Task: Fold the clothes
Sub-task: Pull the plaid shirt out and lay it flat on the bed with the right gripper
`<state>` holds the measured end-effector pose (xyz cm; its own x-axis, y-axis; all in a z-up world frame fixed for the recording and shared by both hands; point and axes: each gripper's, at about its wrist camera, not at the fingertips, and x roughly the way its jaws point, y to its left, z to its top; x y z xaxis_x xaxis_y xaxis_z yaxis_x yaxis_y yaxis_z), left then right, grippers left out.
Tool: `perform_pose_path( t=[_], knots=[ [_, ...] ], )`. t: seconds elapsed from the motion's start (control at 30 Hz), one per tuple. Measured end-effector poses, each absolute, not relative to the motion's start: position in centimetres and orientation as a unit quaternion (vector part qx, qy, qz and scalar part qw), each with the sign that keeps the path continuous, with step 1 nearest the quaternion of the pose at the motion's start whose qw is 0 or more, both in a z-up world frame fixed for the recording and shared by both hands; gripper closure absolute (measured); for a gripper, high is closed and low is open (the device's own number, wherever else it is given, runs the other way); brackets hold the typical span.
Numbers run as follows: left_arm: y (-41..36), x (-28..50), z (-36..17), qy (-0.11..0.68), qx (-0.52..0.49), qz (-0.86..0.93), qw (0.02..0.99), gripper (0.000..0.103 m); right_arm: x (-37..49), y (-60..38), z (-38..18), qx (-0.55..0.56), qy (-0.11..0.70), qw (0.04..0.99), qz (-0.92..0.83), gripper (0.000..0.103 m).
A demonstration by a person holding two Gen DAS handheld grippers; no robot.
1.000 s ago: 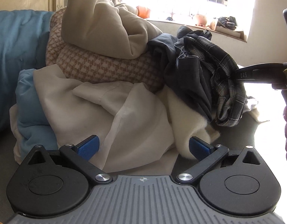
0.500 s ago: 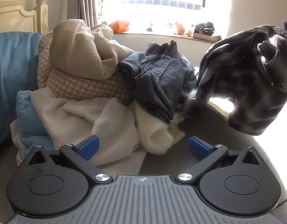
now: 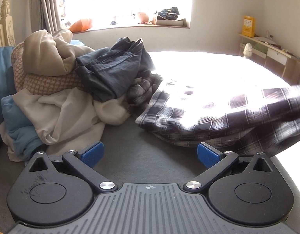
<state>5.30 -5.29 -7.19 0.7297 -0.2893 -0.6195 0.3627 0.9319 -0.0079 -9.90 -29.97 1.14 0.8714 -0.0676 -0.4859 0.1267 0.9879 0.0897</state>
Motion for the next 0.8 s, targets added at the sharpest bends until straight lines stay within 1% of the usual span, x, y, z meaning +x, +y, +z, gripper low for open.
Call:
perform_pose_path(
  t=[0.17, 0.2, 0.23, 0.3, 0.33, 0.37, 0.4, 0.43, 0.47, 0.5, 0.53, 0.57, 0.63, 0.8],
  knots=[
    [-6.2, 3.6, -8.2, 0.349, 0.074, -0.195, 0.914, 0.0, -12.4, -32.7, -6.3, 0.168, 0.45, 0.876, -0.044, 0.097],
    [-6.4, 3.4, -8.5, 0.353, 0.078, -0.196, 0.912, 0.0, -12.6, -32.8, -7.2, 0.175, 0.475, 0.861, -0.043, 0.098],
    [-6.5, 3.1, -8.7, 0.354, 0.082, -0.196, 0.911, 0.0, -13.0, -32.8, -7.3, 0.174, 0.48, 0.858, -0.043, 0.097],
    [-6.6, 2.8, -9.3, 0.351, 0.087, -0.195, 0.912, 0.0, -14.0, -33.1, -5.4, 0.159, 0.446, 0.88, -0.027, 0.096],
    [-6.7, 2.7, -9.7, 0.352, 0.09, -0.192, 0.911, 0.0, -14.3, -33.1, -4.0, 0.146, 0.422, 0.895, -0.018, 0.091],
    [-6.8, 2.7, -10.1, 0.356, 0.093, -0.188, 0.911, 0.0, -14.4, -33.0, -2.6, 0.128, 0.394, 0.91, -0.013, 0.078],
    [-6.8, 2.7, -10.5, 0.361, 0.092, -0.185, 0.909, 0.0, -14.2, -32.7, -1.7, 0.108, 0.376, 0.92, -0.01, 0.07],
    [-6.9, 2.7, -10.9, 0.367, 0.091, -0.183, 0.907, 0.0, -13.9, -32.3, -1.0, 0.089, 0.362, 0.928, -0.009, 0.051],
    [-6.9, 2.7, -11.2, 0.371, 0.09, -0.18, 0.907, 0.0, -12.8, -31.8, -0.6, 0.066, 0.354, 0.933, -0.004, 0.048],
    [-6.9, 2.7, -11.5, 0.374, 0.09, -0.175, 0.906, 0.0, -11.4, -31.0, -0.5, 0.045, 0.351, 0.935, 0.005, 0.047],
    [-6.9, 2.8, -11.7, 0.377, 0.091, -0.169, 0.906, 0.0, -9.9, -30.2, -0.8, 0.032, 0.35, 0.936, 0.014, 0.045],
    [-6.8, 2.7, -11.9, 0.379, 0.094, -0.166, 0.906, 0.0, -8.3, -29.4, -1.2, 0.02, 0.351, 0.936, 0.023, 0.036],
    [-6.6, 2.6, -12.2, 0.38, 0.102, -0.164, 0.905, 0.0, -4.4, -27.5, -2.5, -0.004, 0.355, 0.934, 0.044, 0.027],
    [-5.1, 2.9, -12.9, 0.379, 0.106, -0.152, 0.906, 0.0, 4.7, -21.1, -7.8, -0.067, 0.386, 0.916, 0.088, 0.025]
  ],
)
